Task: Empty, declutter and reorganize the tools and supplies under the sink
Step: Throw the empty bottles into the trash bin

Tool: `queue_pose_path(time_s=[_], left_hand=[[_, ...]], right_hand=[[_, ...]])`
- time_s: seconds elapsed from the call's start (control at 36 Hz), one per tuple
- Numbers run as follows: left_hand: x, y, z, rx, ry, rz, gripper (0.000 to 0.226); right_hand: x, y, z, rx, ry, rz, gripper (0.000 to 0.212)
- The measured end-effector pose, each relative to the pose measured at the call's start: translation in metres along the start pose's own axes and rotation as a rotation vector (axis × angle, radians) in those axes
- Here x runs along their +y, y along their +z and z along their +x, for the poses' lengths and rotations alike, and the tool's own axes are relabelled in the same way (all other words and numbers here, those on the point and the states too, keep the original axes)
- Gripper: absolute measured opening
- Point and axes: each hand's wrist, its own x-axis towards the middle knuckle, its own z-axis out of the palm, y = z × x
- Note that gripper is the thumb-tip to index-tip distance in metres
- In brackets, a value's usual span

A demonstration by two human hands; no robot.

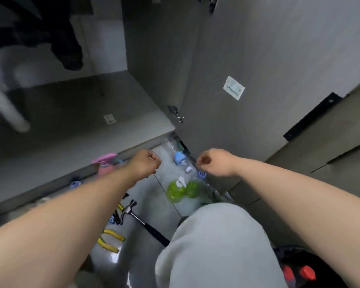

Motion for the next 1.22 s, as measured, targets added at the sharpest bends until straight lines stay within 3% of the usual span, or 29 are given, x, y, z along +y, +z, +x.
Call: queue_pose_path(time_s=[0.11,0.25,0.42,0.53,0.67,0.78,0.89,1.03,1.08,1.14,1.22], left_hand=[[-0.033,0.008,0.039,0.007,-0.093,-0.155,0.012],[-0.076,0.022,0.085,0.067,-0.182,-0.322,0.012],[-0.125,0.036,0.127,0.058,-0.297,-0.523,0.014],[-0.148,0.043,0.145,0.058,-0.326,-0.619,0.020],[-0.160,0.050,0.153,0.032,-0.333,-0.677,0.017],[-0.161,0.050,0.156,0.009,-0.348,-0.666,0.016],[-0.161,0.048,0.155,-0.046,-0.340,-0.631,0.056],[-0.148,0.043,0.152,-0.112,-0.248,-0.651,0.092],[-0.146,0.041,0.151,-0.102,-0.214,-0.675,0.083],[-0.146,0.042,0.150,-0.086,-0.192,-0.698,0.059],[-0.151,0.047,0.152,-0.012,-0.279,-0.754,0.051]], right_hand=[[0.000,0.018,0.074,-0.116,0.030,-0.019,0.020],[0.009,0.055,0.153,-0.147,0.102,0.042,0.041],[0.011,0.092,0.228,-0.163,0.220,0.145,0.029],[0.008,0.112,0.267,-0.140,0.358,0.087,0.053],[-0.005,0.132,0.290,-0.156,0.419,-0.017,0.070],[-0.017,0.148,0.287,-0.158,0.415,0.060,0.072],[-0.035,0.154,0.276,-0.199,0.418,0.473,0.054],[-0.051,0.143,0.257,-0.517,0.365,0.838,0.043],[-0.053,0.140,0.251,-0.571,0.316,0.890,0.041],[-0.051,0.139,0.249,-0.565,0.290,0.873,0.041],[-0.044,0.139,0.253,-0.405,0.339,0.676,0.043]])
